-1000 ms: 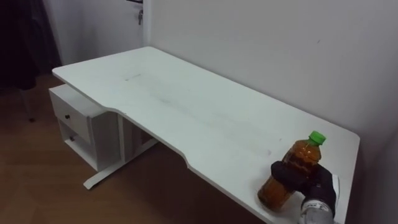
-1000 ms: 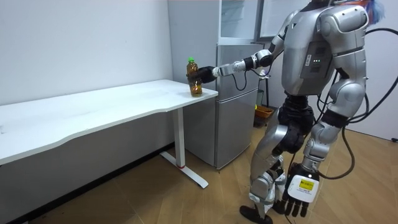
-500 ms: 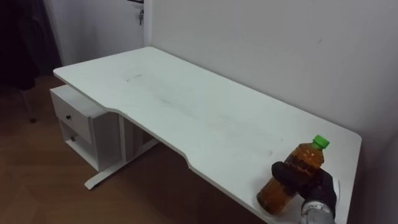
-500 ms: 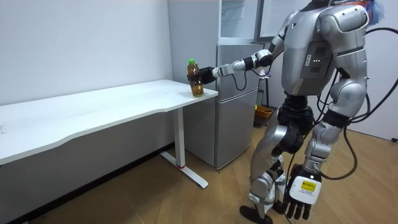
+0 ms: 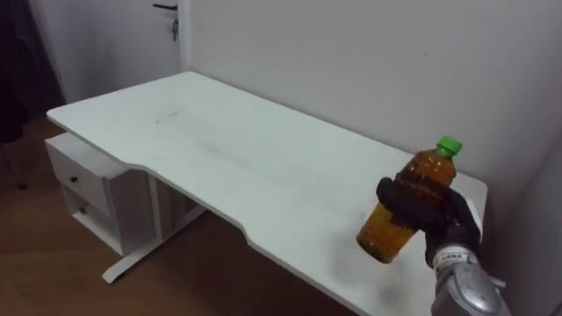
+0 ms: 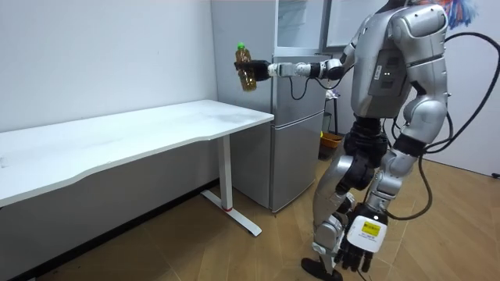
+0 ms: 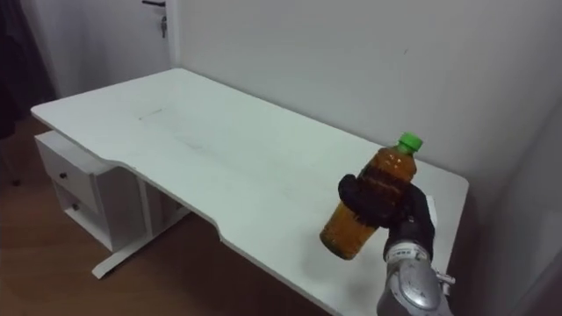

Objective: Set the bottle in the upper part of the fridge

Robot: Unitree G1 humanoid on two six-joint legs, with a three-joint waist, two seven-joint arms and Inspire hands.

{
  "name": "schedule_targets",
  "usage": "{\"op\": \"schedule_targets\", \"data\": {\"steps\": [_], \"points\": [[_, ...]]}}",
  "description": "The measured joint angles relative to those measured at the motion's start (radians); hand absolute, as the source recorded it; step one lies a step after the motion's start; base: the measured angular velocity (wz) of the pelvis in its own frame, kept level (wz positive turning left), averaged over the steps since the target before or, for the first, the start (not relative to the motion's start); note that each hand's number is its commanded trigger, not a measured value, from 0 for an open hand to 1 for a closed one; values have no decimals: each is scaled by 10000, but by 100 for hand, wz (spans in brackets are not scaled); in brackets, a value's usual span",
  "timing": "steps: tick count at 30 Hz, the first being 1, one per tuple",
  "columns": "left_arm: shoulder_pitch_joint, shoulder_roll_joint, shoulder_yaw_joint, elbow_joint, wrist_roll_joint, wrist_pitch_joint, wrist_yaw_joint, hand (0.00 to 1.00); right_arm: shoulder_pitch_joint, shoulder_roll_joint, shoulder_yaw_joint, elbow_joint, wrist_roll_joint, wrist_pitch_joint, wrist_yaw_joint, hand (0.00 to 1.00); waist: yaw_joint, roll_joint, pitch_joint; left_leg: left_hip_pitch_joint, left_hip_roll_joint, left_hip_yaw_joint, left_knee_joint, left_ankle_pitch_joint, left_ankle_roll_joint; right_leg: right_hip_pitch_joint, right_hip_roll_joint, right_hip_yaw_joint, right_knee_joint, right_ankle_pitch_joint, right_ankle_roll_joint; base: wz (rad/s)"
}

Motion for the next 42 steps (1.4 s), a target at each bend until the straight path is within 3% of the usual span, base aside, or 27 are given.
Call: {"op": "schedule_targets", "data": {"steps": [2, 5, 9, 15, 20, 24, 29, 33, 37, 42], "points": [[80, -14, 40, -15, 36, -4, 0, 0, 151, -1, -258, -593, -18, 3, 202, 100, -274, 48, -107, 108, 20, 119, -90, -23, 17, 74, -3, 119, -94, 4, 5, -18], [74, -144, 490, 79, 208, -63, 0, 0, 288, -67, -603, -1331, -93, 3, 506, 100, -539, 123, -151, 278, 28, 305, -243, -17, 41, 233, 33, 310, -324, 45, 85, -22], [102, -205, 870, 108, 209, -149, 19, 0, 288, -436, -708, -1767, -126, 2, 755, 100, -731, 152, -136, 672, 73, 539, -516, -3, 56, 393, 129, 796, -335, 57, 102, -19], [61, -258, 1039, 229, 227, -167, 206, 0, 288, -743, -1051, -2947, -129, 93, 1306, 100, -1278, 165, -131, 771, 122, 710, -667, 7, 37, 361, 158, 1009, -359, 57, 104, -11], [186, -370, 1552, 488, 274, -134, 206, 0, 297, -868, -1681, -4158, -86, 202, 1611, 100, -1389, 154, -138, 948, 233, 1147, -878, -3, 37, 381, 229, 1259, -532, 114, 98, -24], [266, -410, 1801, 500, 279, -156, 194, 0, 314, -1076, -2303, -4911, -131, 205, 1726, 100, -1698, 67, -194, 987, 293, 1278, -887, -64, 25, 410, 349, 1673, -663, 149, 100, -14], [280, -407, 1973, 895, 410, -284, 160, 0, 578, -1149, -3020, -5538, -144, 200, 2016, 100, -2039, -3, -200, 1403, 358, 1442, -1047, -138, -27, 675, 431, 2108, -684, 152, 98, -13], [429, -405, 1954, 887, 401, -349, 163, 0, 755, -1222, -3350, -5759, -114, 199, 2147, 100, -2274, -77, -224, 1451, 455, 1641, -1024, -199, -73, 678, 498, 2156, -692, 176, 60, -16], [511, -409, 1961, 886, 402, -366, 163, 0, 754, -1564, -3765, -5794, -106, 199, 2069, 100, -2589, -96, -221, 1456, 477, 1689, -1021, -198, -80, 674, 503, 2157, -682, 183, 48, -1], [501, -410, 1972, 885, 405, -364, 177, 0, 759, -1687, -4178, -5830, -6, 199, 1707, 100, -2626, -100, -213, 1453, 570, 1945, -1018, -258, -78, 575, 528, 2128, -676, 233, -21, -17]]}}
